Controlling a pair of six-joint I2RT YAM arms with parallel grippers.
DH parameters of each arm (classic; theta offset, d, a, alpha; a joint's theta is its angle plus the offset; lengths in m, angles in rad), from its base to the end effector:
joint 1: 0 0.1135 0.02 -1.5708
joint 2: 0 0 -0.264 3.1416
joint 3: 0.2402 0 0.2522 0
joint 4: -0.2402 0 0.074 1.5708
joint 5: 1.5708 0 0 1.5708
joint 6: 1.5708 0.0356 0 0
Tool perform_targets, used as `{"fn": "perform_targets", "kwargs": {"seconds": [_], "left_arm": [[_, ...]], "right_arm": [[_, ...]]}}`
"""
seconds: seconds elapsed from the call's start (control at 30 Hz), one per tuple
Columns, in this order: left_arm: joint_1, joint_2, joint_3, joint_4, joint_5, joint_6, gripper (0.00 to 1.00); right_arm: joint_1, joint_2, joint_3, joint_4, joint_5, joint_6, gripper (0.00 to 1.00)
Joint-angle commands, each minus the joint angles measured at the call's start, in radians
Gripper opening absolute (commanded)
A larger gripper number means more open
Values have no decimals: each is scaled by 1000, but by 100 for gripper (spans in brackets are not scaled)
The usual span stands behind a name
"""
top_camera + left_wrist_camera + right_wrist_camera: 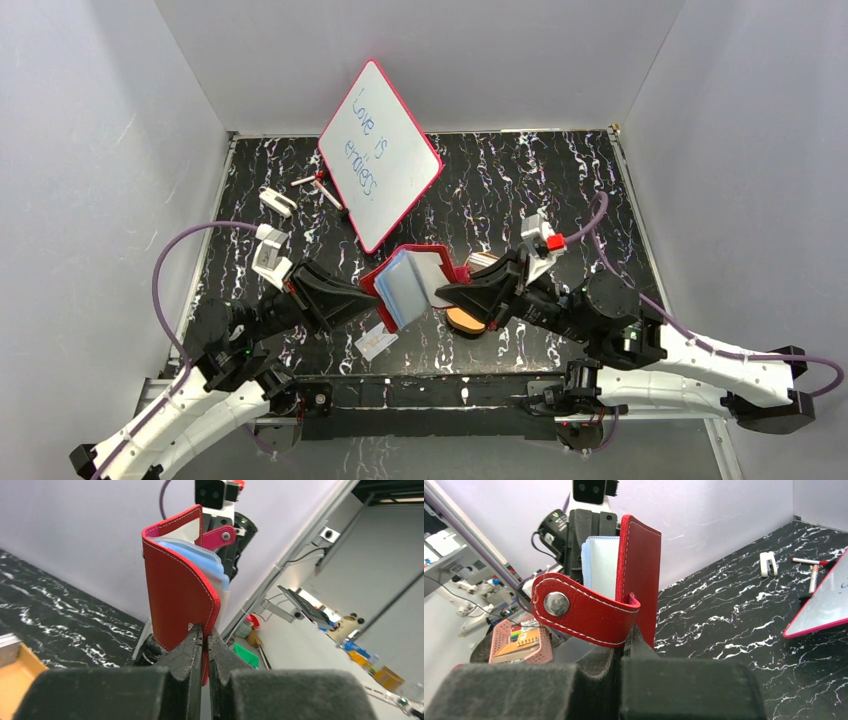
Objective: Put the credit cards into the card holder
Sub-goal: Open the card holder at the center of the board.
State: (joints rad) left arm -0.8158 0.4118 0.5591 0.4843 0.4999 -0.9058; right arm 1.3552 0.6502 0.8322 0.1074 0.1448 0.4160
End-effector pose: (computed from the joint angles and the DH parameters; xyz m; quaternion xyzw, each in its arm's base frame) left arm 0.0537 -0.0820 0.3766 0.2006 0.4479 -0.7282 0.4783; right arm 0.0360 0.1402 0.4078 -0.2181 0.5579 0.5917 0.5395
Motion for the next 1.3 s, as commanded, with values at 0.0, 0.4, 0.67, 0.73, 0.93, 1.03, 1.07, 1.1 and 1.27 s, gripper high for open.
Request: {"fn": "perform_targets", "kwargs": {"seconds": [0.0,0.4,0.67,0.73,0.93,1.03,1.07,1.1,1.27], "left_arm": [[-5,-71,52,-208,-131,80,0],[-3,-84,18,-832,-621,77,0],[-4,-86,-151,-895,-657,-54,0],[-4,-75,-184,-905,-666,-81,0],[-4,-55,-232,-893,-694,-106,0],[-4,-55,-243,-872,-713,-103,0],[-5,-50,-249,-863,-717,-103,0],[-4,-44,-257,-849,-718,-104,0],[-4,-6,-297,-770,-710,-103,0]], "right_arm": [[0,38,8,21,24,13,0],[0,306,-98,-28,292,166,0],[-8,472,-174,-24,364,300,0],[-10,520,-179,-32,359,326,0],[-30,651,-137,-65,334,326,1],[-51,694,-118,-74,312,320,10],[-62,707,-114,-76,302,319,15],[-71,722,-110,-77,287,317,19],[-89,723,-70,-145,289,307,40]]}}
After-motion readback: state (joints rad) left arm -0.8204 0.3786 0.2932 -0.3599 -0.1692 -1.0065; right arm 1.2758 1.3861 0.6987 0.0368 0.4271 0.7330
